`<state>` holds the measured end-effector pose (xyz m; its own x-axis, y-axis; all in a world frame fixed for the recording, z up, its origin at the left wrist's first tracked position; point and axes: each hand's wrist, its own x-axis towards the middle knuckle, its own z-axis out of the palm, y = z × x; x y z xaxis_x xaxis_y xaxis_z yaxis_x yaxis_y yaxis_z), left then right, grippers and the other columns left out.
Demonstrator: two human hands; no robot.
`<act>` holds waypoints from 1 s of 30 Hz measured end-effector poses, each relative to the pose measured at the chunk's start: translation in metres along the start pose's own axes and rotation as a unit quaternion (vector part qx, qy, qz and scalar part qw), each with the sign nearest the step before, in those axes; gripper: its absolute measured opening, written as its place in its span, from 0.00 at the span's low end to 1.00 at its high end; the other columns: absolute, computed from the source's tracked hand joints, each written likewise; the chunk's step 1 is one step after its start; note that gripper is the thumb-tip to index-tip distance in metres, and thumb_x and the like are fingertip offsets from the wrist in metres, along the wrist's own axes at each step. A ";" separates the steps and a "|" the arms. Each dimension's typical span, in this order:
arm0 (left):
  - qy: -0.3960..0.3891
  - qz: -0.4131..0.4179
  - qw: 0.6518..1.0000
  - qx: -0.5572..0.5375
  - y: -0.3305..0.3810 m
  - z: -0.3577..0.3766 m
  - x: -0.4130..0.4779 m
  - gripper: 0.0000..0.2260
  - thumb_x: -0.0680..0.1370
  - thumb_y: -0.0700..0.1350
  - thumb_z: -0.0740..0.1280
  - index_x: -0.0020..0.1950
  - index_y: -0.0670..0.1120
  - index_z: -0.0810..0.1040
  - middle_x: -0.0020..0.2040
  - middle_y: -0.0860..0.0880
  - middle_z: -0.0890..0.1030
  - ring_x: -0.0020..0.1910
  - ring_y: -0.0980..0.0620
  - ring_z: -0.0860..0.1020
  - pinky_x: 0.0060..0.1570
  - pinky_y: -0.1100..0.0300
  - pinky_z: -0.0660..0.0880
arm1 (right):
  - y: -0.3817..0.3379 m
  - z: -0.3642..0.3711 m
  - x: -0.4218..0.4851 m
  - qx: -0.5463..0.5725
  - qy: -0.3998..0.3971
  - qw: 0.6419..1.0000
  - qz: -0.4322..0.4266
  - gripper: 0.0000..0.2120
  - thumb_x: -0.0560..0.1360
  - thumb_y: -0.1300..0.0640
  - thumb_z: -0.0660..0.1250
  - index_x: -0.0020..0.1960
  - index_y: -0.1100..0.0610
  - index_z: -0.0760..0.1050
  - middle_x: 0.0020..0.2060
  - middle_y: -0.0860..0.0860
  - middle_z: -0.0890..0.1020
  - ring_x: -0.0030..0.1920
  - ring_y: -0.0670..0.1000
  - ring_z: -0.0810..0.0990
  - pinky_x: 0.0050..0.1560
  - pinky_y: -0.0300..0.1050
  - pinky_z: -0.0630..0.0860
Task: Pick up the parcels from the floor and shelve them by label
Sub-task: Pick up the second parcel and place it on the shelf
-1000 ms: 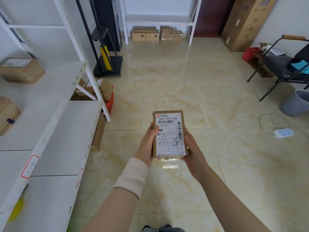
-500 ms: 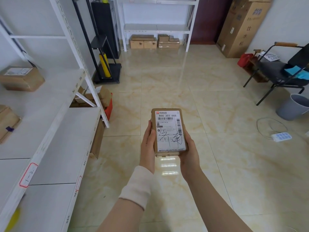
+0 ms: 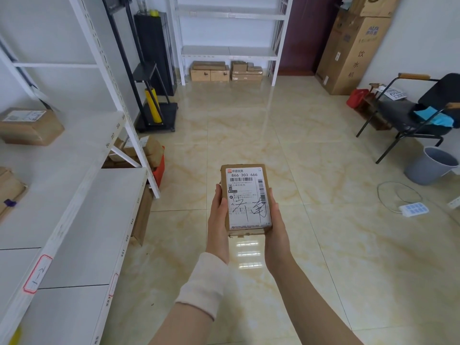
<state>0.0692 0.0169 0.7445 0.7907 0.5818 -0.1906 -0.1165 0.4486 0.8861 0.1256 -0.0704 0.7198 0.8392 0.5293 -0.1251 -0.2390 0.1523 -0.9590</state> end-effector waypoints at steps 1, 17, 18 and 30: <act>0.001 -0.001 1.000 -0.001 0.002 -0.002 0.001 0.29 0.73 0.58 0.63 0.74 0.58 0.61 0.71 0.55 0.72 0.64 0.58 0.73 0.54 0.63 0.71 | 0.001 0.002 0.001 0.000 0.004 1.000 -0.002 0.38 0.67 0.26 0.57 0.73 0.42 0.64 0.72 0.45 0.71 0.73 0.49 0.67 0.75 0.59 0.58; 0.019 -0.027 0.999 -0.015 -0.002 -0.020 0.109 0.22 0.79 0.50 0.58 0.74 0.57 0.62 0.72 0.52 0.71 0.69 0.51 0.71 0.62 0.57 0.71 | 0.023 0.022 0.103 -0.006 0.035 0.999 0.032 0.39 0.66 0.26 0.58 0.72 0.43 0.65 0.71 0.48 0.72 0.72 0.50 0.69 0.74 0.59 0.60; 0.020 -0.029 0.999 -0.014 -0.003 -0.019 0.126 0.22 0.80 0.50 0.57 0.74 0.57 0.62 0.72 0.52 0.71 0.69 0.51 0.71 0.65 0.55 0.70 | 0.023 0.022 0.120 -0.006 0.035 0.999 0.034 0.39 0.66 0.25 0.58 0.72 0.43 0.65 0.71 0.48 0.72 0.72 0.51 0.69 0.74 0.59 0.60; 0.031 -0.020 0.999 0.018 0.040 0.051 0.384 0.22 0.80 0.48 0.57 0.75 0.53 0.61 0.68 0.51 0.74 0.62 0.53 0.76 0.57 0.58 0.75 | -0.029 0.010 0.394 0.030 0.026 0.998 0.045 0.35 0.68 0.30 0.57 0.72 0.44 0.67 0.69 0.46 0.74 0.70 0.49 0.71 0.74 0.57 0.61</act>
<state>0.3992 0.2234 0.7284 0.7549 0.6061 -0.2505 -0.0638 0.4480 0.8918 0.4581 0.1416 0.7006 0.8369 0.4991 -0.2247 -0.3424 0.1569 -0.9264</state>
